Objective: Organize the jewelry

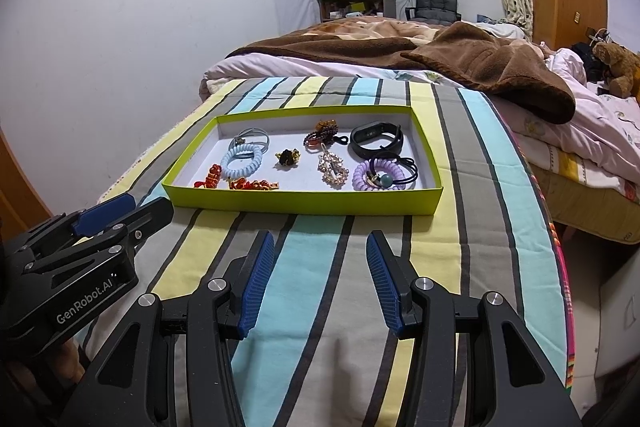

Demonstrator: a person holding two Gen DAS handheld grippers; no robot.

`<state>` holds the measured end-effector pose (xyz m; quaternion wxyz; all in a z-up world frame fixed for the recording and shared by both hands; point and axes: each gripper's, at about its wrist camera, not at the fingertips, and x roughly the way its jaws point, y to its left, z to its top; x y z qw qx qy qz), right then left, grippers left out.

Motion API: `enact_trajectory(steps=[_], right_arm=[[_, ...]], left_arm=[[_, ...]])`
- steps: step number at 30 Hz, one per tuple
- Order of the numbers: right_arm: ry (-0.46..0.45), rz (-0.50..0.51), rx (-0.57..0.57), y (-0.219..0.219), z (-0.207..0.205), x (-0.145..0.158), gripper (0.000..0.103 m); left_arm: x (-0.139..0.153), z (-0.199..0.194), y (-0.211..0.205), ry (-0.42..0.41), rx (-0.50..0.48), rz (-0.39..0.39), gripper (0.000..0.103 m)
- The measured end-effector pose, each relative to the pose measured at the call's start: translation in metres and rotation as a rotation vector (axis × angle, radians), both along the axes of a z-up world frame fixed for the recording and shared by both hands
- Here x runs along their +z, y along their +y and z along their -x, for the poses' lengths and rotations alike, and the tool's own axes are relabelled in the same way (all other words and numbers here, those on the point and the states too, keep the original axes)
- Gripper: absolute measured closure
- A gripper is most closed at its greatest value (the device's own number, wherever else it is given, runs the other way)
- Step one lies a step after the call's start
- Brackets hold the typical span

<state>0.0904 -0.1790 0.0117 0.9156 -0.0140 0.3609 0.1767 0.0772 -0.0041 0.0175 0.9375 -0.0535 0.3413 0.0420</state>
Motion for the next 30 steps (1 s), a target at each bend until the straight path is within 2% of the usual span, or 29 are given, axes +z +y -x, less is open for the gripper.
enact_trajectory(steps=[30], right_arm=[[0.002,-0.004,-0.001,-0.0027,0.0005,0.0009,0.054]], left_arm=[[-0.0012,0.0025,-0.0005,0.004,0.001,0.009,0.054]])
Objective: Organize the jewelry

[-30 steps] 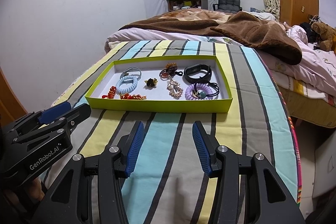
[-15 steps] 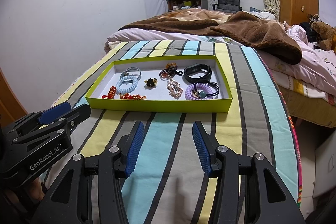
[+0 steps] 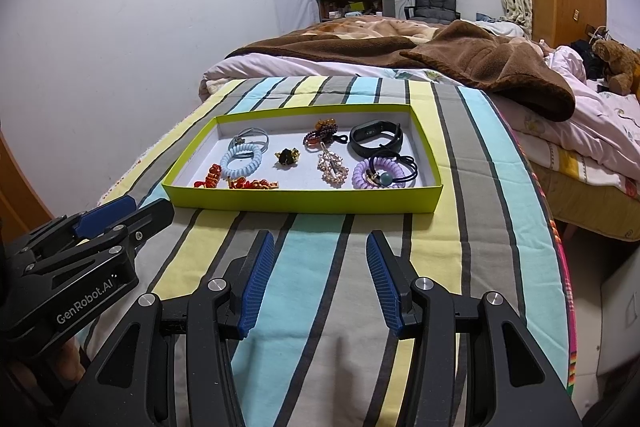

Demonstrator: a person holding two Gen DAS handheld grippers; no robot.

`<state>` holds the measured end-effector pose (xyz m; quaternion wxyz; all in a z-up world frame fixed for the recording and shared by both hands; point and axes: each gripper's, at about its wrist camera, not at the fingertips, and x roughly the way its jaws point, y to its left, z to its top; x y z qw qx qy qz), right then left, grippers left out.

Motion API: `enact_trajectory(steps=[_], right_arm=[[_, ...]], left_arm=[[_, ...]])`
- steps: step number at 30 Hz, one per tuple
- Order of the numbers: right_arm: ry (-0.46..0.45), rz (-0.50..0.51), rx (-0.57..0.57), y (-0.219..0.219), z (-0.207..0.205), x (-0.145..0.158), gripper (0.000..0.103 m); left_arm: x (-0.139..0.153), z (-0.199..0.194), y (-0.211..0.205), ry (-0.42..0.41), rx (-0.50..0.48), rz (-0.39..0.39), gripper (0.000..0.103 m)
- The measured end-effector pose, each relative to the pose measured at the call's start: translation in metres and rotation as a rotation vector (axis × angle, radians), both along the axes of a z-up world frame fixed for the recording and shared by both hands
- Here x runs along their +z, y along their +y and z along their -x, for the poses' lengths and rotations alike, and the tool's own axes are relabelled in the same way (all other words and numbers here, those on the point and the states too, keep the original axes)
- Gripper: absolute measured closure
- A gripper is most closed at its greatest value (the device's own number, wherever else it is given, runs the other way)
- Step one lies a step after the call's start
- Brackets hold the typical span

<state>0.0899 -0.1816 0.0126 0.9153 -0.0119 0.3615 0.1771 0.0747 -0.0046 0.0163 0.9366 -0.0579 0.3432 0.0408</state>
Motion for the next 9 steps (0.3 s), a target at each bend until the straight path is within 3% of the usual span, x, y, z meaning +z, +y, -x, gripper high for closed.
enact_trajectory(steps=[9], right_arm=[[-0.008,-0.011,-0.005,0.0001,0.0015,0.0015,0.054]], left_arm=[[0.0023,0.0021,-0.001,-0.005,-0.003,-0.003,0.054]])
